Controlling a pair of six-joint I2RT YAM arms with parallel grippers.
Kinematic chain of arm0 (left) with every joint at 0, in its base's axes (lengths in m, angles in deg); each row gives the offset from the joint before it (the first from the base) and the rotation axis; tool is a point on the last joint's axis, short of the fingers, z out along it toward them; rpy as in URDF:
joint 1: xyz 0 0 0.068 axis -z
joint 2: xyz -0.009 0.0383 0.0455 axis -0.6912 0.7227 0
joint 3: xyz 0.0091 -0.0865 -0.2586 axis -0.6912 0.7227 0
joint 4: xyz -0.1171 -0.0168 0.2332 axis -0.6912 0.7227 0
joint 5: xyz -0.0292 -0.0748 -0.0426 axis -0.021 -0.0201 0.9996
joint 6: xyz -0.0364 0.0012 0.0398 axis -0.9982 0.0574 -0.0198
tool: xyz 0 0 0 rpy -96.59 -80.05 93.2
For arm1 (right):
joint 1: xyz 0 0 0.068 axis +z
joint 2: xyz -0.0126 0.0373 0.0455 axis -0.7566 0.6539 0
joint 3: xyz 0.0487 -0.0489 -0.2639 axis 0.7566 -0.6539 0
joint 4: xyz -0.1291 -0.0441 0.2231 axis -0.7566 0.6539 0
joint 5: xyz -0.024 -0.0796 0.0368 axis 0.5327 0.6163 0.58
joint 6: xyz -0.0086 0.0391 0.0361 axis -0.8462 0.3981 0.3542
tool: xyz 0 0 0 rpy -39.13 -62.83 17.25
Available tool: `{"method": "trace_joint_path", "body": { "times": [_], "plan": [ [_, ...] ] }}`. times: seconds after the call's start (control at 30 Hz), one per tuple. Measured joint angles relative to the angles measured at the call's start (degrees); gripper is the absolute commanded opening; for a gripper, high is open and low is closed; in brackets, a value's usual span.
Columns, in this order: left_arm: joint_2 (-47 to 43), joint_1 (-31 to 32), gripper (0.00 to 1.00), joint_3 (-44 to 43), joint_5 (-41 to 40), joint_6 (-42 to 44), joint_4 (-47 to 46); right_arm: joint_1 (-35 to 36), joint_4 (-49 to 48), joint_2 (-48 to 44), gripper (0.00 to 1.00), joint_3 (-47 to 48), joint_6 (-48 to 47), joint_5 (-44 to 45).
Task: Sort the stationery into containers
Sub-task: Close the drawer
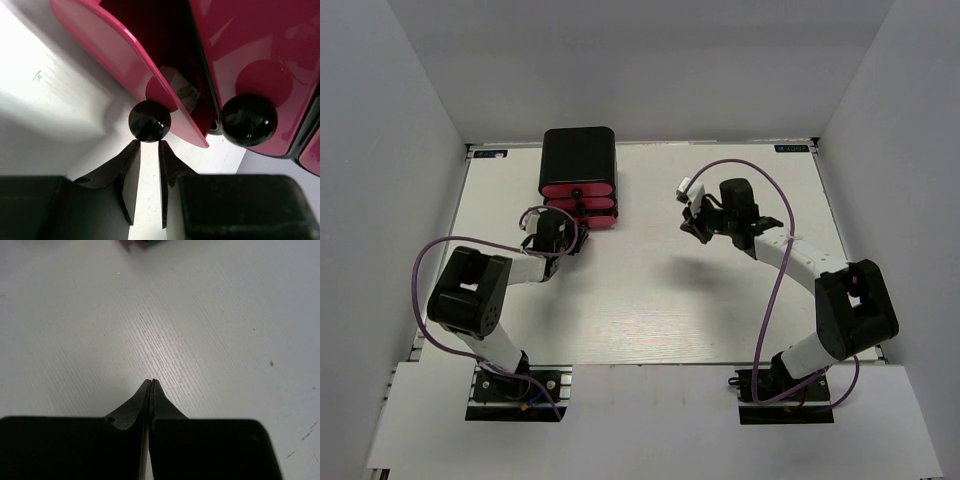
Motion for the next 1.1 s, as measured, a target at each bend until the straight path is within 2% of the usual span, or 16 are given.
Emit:
{"method": "trace_joint_path", "body": {
  "times": [1.1],
  "plan": [
    [4.55, -0.02, 0.34, -6.05, -0.15, 0.02, -0.68, -1.57, 0.07, -0.81, 0.00, -0.94, -0.02, -0.63]
  ]
}}
